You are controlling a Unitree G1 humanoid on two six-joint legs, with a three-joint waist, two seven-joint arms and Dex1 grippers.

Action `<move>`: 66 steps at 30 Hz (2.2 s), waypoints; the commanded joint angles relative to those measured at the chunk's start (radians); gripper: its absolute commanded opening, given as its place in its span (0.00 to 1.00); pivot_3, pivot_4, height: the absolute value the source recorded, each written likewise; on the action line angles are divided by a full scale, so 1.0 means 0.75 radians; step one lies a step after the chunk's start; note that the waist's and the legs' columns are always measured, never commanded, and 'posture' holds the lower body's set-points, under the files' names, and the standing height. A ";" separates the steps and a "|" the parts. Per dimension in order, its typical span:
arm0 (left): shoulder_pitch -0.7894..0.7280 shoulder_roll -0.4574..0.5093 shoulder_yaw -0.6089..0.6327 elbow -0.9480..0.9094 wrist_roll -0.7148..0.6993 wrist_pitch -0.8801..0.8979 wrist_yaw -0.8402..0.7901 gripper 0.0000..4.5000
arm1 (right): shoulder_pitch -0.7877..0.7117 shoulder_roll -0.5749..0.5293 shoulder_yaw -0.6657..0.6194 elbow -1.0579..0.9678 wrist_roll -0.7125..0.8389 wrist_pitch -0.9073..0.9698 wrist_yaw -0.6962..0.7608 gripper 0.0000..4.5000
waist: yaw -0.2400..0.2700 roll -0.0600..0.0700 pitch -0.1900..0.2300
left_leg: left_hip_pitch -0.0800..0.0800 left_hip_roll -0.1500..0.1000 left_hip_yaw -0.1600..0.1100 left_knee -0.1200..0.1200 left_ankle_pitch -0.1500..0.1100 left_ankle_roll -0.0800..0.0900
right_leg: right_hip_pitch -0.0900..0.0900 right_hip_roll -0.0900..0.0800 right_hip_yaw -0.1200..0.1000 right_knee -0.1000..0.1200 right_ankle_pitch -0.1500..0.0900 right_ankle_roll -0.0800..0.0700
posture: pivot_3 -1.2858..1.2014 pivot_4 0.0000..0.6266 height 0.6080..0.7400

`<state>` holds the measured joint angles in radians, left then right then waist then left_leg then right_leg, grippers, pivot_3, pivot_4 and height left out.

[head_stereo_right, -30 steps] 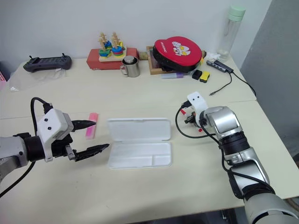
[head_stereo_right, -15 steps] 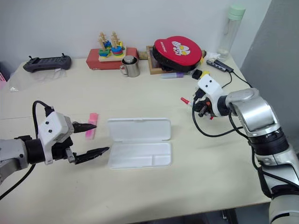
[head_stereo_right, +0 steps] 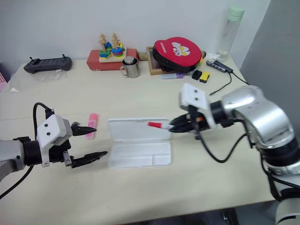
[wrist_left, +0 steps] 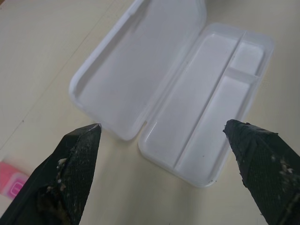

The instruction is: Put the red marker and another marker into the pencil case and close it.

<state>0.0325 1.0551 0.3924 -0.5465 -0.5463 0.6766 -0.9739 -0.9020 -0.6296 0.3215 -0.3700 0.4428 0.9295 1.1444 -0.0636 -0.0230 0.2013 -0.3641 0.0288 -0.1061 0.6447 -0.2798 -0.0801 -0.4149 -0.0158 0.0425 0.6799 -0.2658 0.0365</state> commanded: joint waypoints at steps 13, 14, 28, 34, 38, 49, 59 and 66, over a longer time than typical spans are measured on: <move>-0.088 0.040 -0.061 0.097 0.049 -0.064 -0.045 1.00 | 0.036 0.256 0.295 0.209 -0.191 -0.070 -0.201 0.06 | 0.008 -0.001 0.000 | -0.005 0.000 0.000 -0.002 0.000 0.000 | -0.005 0.000 0.000 0.000 0.003 -0.004 | 0.52 0.24 1.00; -0.089 0.040 -0.062 0.098 0.050 -0.063 -0.046 1.00 | 0.040 0.261 0.304 0.216 -0.199 -0.079 -0.200 0.06 | 0.008 -0.001 0.000 | -0.005 0.000 0.000 -0.001 0.000 0.000 | -0.006 0.000 0.000 0.000 0.003 -0.004 | 0.52 0.24 1.00; -0.089 0.020 -0.066 0.099 0.064 -0.065 -0.041 1.00 | 0.050 0.393 0.351 0.477 -0.344 -0.194 -0.274 0.06 | 0.008 -0.001 0.000 | -0.006 0.000 0.000 -0.001 0.000 0.000 | -0.006 0.000 0.000 0.000 0.003 -0.004 | 0.52 0.24 1.00; -0.081 0.013 -0.067 0.100 0.069 -0.068 -0.038 1.00 | 0.052 0.396 0.335 0.444 -0.343 -0.174 -0.252 0.24 | 0.007 -0.001 0.000 | -0.006 0.000 0.000 -0.001 0.000 0.000 | -0.006 0.000 0.000 0.000 0.003 -0.004 | 0.52 0.24 1.00; -0.074 0.006 -0.066 0.100 0.071 -0.073 -0.034 1.00 | 0.039 0.387 0.304 0.399 -0.321 -0.132 -0.248 0.47 | 0.008 -0.001 0.000 | -0.006 0.000 0.000 -0.001 0.000 0.000 | -0.006 0.000 0.000 0.001 0.003 -0.004 | 0.52 0.24 1.00; -0.079 -0.007 -0.083 0.116 0.075 -0.086 -0.026 1.00 | -0.005 0.282 0.123 0.139 -0.096 0.158 -0.183 0.95 | 0.008 0.000 0.000 | -0.006 0.000 0.000 -0.001 0.000 0.000 | -0.006 0.000 0.000 0.000 0.003 -0.004 | 0.52 0.24 1.00; -0.021 -0.006 0.071 0.201 0.074 -0.010 0.024 1.00 | -0.049 0.109 0.006 0.025 0.042 0.163 -0.095 0.95 | 0.006 0.000 0.000 | -0.006 0.000 0.000 -0.001 0.000 0.000 | -0.006 0.000 0.000 0.000 0.003 -0.004 | 0.52 0.24 1.00; -0.160 -0.051 0.068 0.348 0.106 0.136 0.240 1.00 | -0.123 0.143 -0.037 0.048 0.056 0.078 -0.128 0.95 | 0.007 0.000 0.000 | -0.006 0.000 -0.001 0.000 0.000 0.000 | -0.006 0.000 -0.001 0.001 0.003 -0.004 | 0.52 0.24 1.00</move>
<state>-0.0531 1.0271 0.4269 -0.3184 -0.4866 0.7505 -0.8609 -0.9590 -0.5393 0.3346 -0.3248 0.4770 1.0279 1.0638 -0.0582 -0.0232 0.2012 -0.3687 0.0289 -0.1067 0.6444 -0.2798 -0.0800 -0.4195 -0.0158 0.0419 0.6805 -0.2639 0.0333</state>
